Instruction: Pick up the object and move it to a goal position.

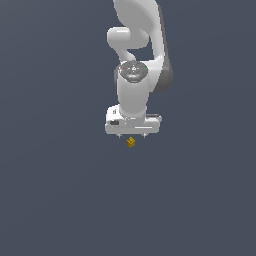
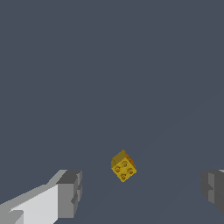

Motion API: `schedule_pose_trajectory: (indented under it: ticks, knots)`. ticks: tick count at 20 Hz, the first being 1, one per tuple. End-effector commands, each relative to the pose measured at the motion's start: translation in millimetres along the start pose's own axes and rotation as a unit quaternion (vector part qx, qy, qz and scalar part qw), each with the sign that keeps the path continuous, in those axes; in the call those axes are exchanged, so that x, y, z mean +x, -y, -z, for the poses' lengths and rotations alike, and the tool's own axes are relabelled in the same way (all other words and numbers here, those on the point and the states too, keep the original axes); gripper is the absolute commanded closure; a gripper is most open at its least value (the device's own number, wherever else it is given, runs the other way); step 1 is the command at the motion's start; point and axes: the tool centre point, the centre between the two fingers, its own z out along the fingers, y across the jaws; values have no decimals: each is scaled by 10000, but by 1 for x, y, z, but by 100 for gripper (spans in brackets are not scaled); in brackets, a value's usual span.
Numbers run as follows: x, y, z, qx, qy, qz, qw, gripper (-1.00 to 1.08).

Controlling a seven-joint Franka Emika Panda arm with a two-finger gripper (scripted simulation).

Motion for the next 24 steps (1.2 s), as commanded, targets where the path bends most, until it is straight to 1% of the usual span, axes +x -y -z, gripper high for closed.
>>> schedule_pose_trajectory:
  ticks: [1, 4, 9, 13, 18, 24]
  knots:
    - [0, 0, 0, 0, 0, 0, 10000, -92]
    - [0, 1, 1, 30, 2, -37, 10000, -92]
    - [1, 4, 3, 149, 10, -197, 9997, -92]
    - [1, 4, 3, 150, 10, -198, 9997, -92]
    - [-1, 4, -2, 132, 0, -35, 9999, -92]
    - [-7, 3, -15, 86, -23, 396, 9992, -92]
